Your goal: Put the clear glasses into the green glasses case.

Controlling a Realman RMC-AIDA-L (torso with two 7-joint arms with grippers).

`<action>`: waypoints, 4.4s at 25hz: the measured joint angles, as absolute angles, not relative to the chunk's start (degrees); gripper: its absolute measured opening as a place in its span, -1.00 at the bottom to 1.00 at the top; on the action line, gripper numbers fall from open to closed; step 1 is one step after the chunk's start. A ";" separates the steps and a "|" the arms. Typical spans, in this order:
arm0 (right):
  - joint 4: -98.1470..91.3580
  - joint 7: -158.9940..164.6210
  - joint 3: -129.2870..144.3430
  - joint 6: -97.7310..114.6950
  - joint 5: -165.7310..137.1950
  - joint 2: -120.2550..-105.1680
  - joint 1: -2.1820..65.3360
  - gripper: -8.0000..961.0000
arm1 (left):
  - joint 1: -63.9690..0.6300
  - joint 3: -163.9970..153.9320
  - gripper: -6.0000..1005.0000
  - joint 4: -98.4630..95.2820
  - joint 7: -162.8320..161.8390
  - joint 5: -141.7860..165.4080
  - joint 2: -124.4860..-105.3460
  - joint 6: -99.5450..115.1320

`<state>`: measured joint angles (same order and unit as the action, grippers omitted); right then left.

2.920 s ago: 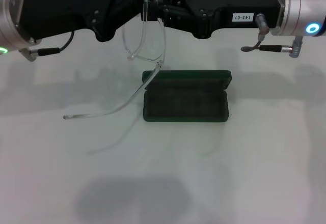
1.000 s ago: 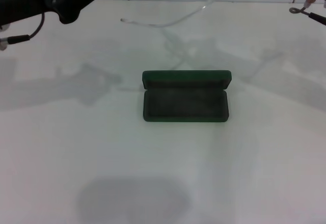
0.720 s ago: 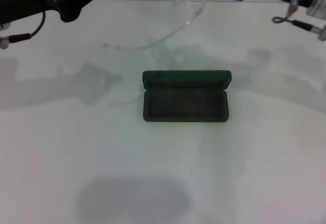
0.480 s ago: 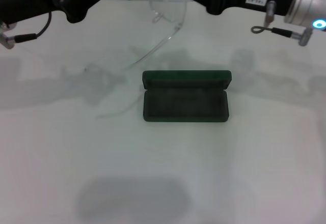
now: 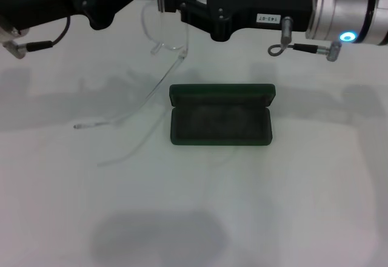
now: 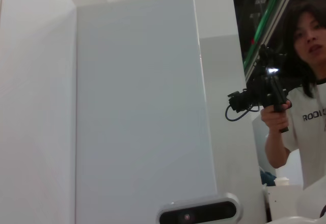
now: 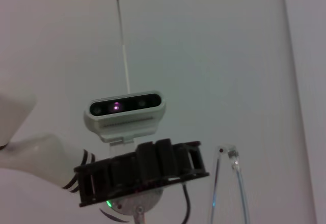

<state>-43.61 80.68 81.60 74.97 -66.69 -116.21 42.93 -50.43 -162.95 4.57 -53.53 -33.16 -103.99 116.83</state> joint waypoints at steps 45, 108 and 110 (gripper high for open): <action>-50.96 75.71 77.01 72.65 -64.48 -115.76 34.74 -0.80 | -48.52 -162.78 -0.92 4.51 -54.12 -33.33 -103.11 116.92; -44.49 60.55 81.11 83.46 -39.28 -116.18 29.93 -0.80 | -54.55 -162.77 -0.92 1.05 -52.74 -27.55 -110.42 116.71; -44.48 60.55 81.87 83.38 -39.46 -116.13 30.08 -0.80 | -54.33 -162.77 -0.92 1.06 -52.74 -27.89 -110.41 116.71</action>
<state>-44.48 60.55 81.87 83.38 -39.46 -116.13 30.08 -54.33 -162.77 1.06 -52.74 -27.89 -110.41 116.71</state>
